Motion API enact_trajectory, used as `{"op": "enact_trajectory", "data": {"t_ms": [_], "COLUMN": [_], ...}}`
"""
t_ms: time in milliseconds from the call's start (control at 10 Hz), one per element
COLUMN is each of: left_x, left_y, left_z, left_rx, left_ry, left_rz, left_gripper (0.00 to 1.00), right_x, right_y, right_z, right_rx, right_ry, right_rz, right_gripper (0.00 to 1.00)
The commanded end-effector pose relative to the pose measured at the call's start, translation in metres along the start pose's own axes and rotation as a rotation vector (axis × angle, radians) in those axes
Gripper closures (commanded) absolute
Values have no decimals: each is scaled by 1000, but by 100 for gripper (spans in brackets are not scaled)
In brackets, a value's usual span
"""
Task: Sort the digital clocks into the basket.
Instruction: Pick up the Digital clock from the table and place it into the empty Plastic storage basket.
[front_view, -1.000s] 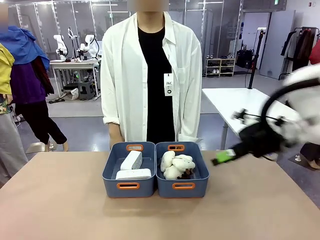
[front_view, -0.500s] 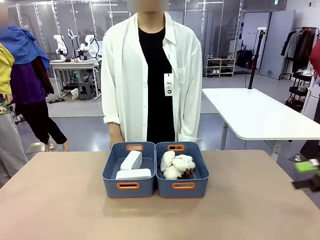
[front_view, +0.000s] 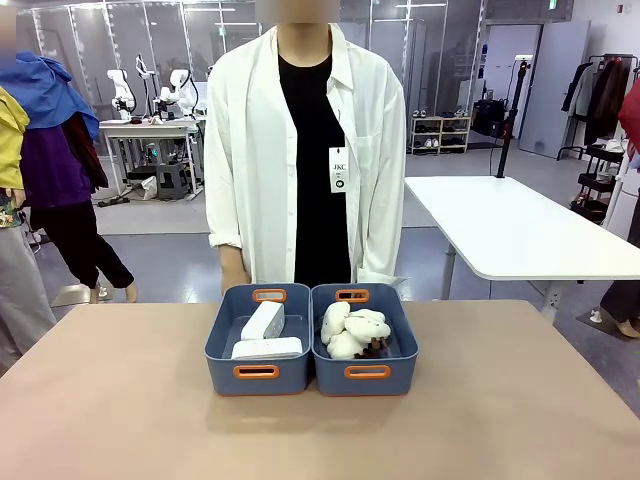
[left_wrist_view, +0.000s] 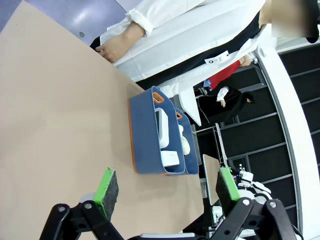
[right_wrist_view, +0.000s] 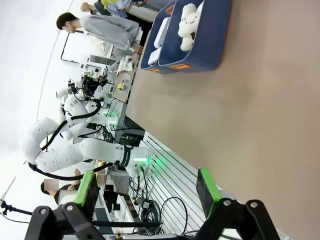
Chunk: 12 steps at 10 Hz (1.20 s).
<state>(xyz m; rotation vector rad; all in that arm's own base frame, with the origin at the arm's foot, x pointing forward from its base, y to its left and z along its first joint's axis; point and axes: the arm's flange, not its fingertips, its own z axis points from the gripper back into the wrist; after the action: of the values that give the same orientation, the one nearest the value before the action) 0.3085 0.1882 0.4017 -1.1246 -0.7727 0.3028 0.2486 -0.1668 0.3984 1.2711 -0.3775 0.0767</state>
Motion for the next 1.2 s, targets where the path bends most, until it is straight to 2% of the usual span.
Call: {"op": "enact_trajectory", "data": {"t_ms": [0, 1100], "left_x": [1, 1], "left_y": [-4, -4], "left_z": [3, 3], "left_rx": [-11, -11], "left_ry": [2, 2], "left_rz": [14, 14], "left_gripper": [0, 0], "right_x": [1, 1], "right_y": [1, 1], "right_z": [-4, -4], "right_rx": [-6, -6], "right_ry": [22, 22], "right_rz": [-7, -7], "right_gripper": [0, 0]}}
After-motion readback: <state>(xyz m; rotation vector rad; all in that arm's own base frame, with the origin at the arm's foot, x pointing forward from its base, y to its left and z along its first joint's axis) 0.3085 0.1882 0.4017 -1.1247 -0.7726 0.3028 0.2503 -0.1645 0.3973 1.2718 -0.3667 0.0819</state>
